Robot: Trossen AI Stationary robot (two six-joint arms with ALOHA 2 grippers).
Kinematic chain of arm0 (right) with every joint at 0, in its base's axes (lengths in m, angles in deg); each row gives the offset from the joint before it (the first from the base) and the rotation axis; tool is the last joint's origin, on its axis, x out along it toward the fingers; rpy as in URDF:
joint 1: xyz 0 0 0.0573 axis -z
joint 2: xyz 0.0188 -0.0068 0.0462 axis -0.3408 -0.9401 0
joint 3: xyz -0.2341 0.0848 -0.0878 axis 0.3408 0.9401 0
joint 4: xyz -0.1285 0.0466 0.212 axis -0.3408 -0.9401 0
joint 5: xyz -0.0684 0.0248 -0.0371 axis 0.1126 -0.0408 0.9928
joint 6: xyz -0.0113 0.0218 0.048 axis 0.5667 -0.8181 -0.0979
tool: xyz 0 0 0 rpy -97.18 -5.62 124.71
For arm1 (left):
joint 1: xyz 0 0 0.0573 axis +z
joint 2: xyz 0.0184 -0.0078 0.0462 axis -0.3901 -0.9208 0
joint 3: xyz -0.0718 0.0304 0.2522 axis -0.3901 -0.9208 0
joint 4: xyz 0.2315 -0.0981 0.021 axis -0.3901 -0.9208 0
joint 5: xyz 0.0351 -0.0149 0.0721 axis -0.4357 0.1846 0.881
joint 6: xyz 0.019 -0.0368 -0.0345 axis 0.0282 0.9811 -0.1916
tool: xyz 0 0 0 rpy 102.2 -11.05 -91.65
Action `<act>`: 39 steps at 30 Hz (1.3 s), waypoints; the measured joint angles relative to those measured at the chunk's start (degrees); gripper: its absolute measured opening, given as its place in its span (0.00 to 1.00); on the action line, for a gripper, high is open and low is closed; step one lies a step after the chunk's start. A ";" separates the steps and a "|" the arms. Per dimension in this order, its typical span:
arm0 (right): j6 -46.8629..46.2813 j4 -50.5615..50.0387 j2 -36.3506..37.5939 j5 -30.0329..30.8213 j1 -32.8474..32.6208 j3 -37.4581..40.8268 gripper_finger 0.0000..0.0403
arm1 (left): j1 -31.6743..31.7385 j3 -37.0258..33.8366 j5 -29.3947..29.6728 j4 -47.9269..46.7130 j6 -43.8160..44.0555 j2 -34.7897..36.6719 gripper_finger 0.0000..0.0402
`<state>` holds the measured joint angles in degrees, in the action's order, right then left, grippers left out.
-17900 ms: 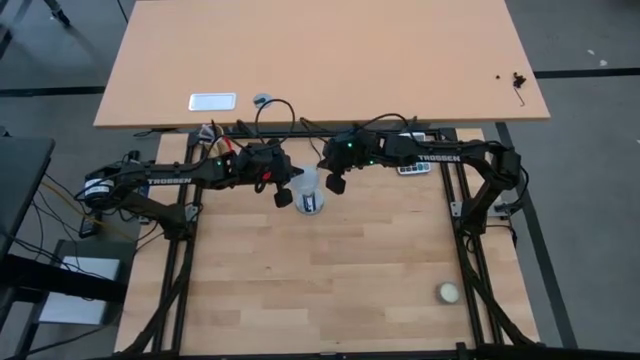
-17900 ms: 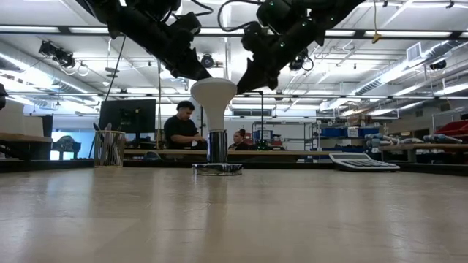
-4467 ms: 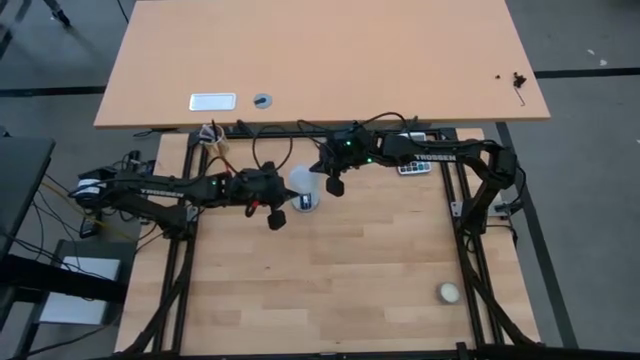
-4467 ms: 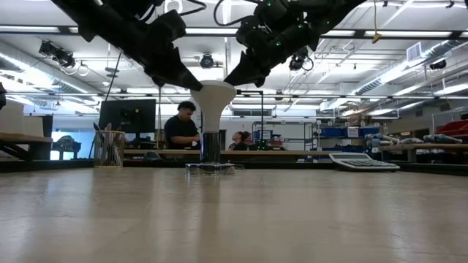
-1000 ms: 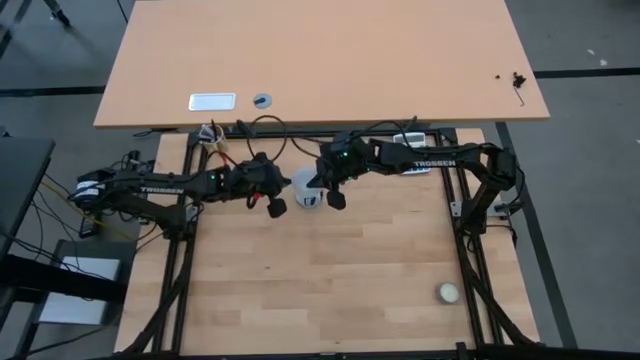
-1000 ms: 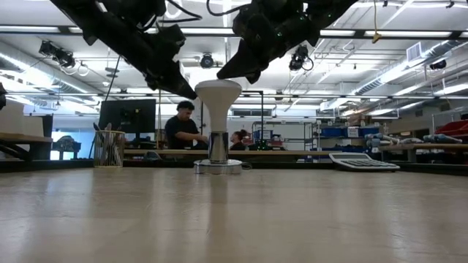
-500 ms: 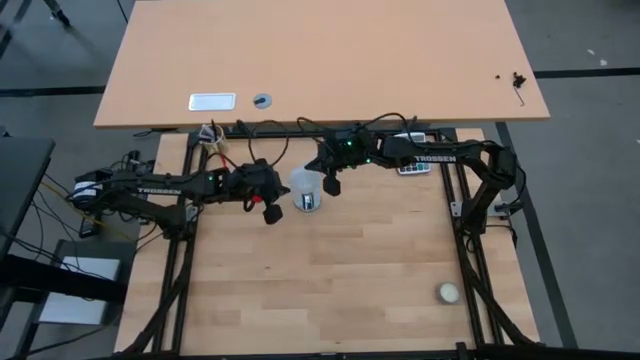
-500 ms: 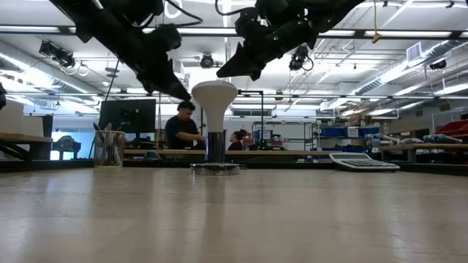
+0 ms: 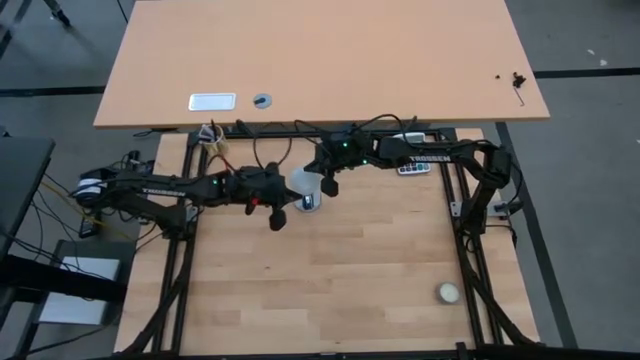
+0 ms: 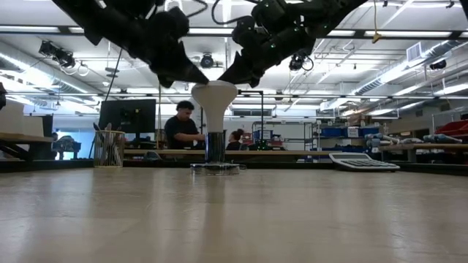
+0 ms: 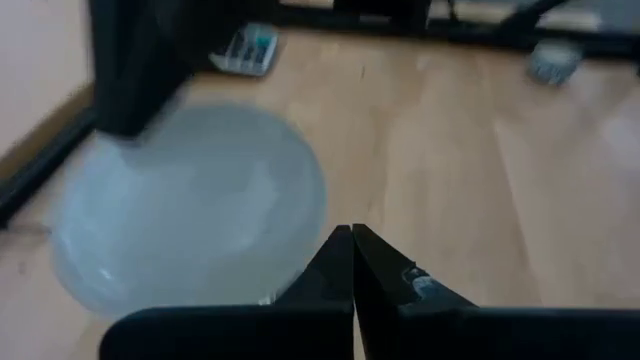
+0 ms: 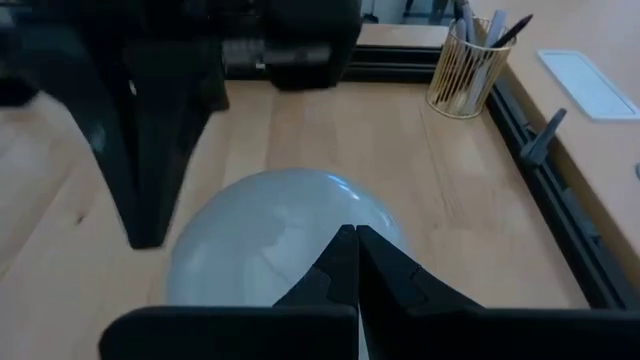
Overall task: Screw lightbulb
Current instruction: Insert the white lightbulb into the silver lamp
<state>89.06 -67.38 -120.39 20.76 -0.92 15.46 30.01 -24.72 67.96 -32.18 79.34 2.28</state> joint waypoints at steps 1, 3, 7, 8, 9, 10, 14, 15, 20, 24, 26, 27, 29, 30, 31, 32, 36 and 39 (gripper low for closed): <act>0.00 -0.08 -0.07 0.01 0.00 -0.01 0.02 | 0.00 -0.02 0.22 -0.49 0.00 -0.67 0.00; 0.00 -0.52 -0.10 0.02 0.02 -0.07 0.02 | 0.00 -0.02 1.63 -0.51 0.00 -1.54 0.00; -0.02 -1.44 -0.06 0.33 0.04 -0.15 0.02 | -0.02 -0.02 4.63 -0.60 -0.15 -2.03 0.00; -0.02 -1.61 -0.06 0.33 0.06 -0.19 0.02 | -0.02 -0.02 5.09 -0.56 -0.22 -1.98 0.00; -0.02 -1.82 -0.06 0.46 0.07 -0.21 0.02 | 0.09 -0.02 5.14 -0.63 -0.27 -1.83 0.00; -0.03 -2.17 -0.02 0.50 0.07 -0.22 0.02 | 0.24 -0.02 5.15 -0.68 -0.44 -1.78 0.00; -0.18 -3.22 0.03 0.63 0.09 -0.31 0.02 | 0.87 -0.02 5.16 -0.85 -0.92 -1.73 0.00; -0.39 -3.35 0.03 0.73 0.09 -0.31 0.02 | 1.12 -0.02 5.12 -0.91 -0.92 -1.72 0.00; -1.25 -4.25 0.09 0.90 0.00 -0.28 0.02 | 2.68 -0.02 5.75 -2.20 -1.32 -1.70 0.00; -1.67 -4.93 0.07 0.82 -0.15 -0.22 0.02 | 4.15 -0.04 6.45 -3.75 -1.49 -1.70 0.00; -1.68 -5.16 0.09 0.62 -0.42 -0.20 0.02 | 4.98 -0.07 6.65 -4.33 -1.51 -1.70 0.00; -1.69 -5.30 0.18 0.42 -0.59 -0.17 0.02 | 5.32 -0.13 6.79 -4.43 -1.57 -1.70 0.00; -1.70 -5.68 0.36 0.35 -0.95 -0.15 0.02 | 6.04 -0.13 6.87 -4.43 -2.24 -1.70 0.00; -1.70 -5.78 0.47 0.35 -1.17 -0.11 0.02 | 6.45 -0.13 6.88 -4.45 -2.82 -1.70 0.00; -1.70 -6.15 0.74 0.21 -1.31 -0.09 0.02 | 6.92 -0.13 6.91 -4.47 -3.15 -1.71 0.00; -1.70 -6.55 0.98 -0.07 -1.48 -0.05 0.02 | 7.48 -0.14 7.06 -4.43 -3.43 -1.72 0.00; -2.52 -6.88 1.69 -0.74 -1.79 -0.01 0.02 | 9.39 -0.15 7.47 -3.76 -4.54 -1.72 0.00; -2.58 -7.10 2.31 -0.63 -1.84 0.11 0.02 | 10.67 -0.07 6.92 -3.59 -4.82 -1.72 0.00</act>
<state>86.48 -74.49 -118.08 20.13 -2.76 15.57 40.68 -24.79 74.88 -35.78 74.51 0.56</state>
